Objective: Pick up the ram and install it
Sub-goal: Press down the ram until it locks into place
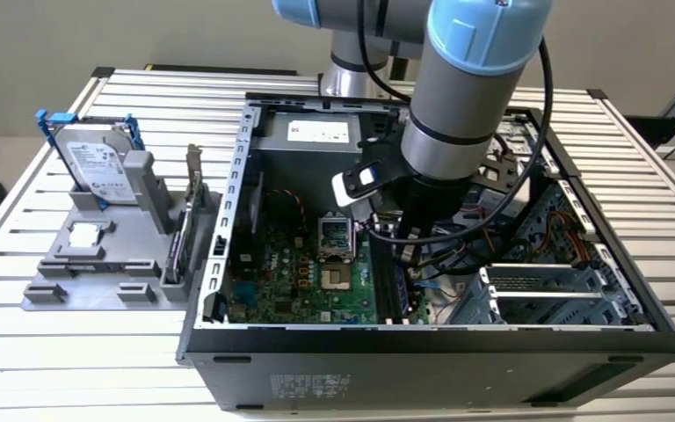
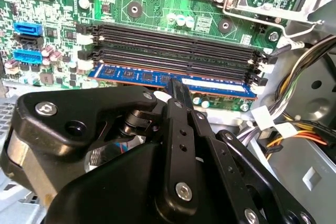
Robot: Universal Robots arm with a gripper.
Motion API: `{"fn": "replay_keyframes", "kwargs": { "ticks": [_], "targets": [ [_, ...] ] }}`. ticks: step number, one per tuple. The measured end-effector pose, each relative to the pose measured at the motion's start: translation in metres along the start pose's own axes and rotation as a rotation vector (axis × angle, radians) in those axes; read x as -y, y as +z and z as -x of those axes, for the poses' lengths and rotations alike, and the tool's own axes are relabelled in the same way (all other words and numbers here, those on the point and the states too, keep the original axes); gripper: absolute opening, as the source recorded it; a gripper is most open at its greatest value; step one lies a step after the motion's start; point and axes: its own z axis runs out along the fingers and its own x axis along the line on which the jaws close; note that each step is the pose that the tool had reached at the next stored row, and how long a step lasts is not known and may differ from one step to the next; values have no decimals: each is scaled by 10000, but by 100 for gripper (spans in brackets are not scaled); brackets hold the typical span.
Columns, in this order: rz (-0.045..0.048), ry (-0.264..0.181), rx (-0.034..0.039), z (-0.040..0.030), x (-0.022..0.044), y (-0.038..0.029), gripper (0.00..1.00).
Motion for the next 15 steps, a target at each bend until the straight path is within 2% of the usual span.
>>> {"fn": "replay_keyframes", "kwargs": {
  "ticks": [8,15],
  "targets": [
    [-3,-363,-4,1,2,6,0],
    [-22,-1203,-10,2,5,0,0]
  ]
}}
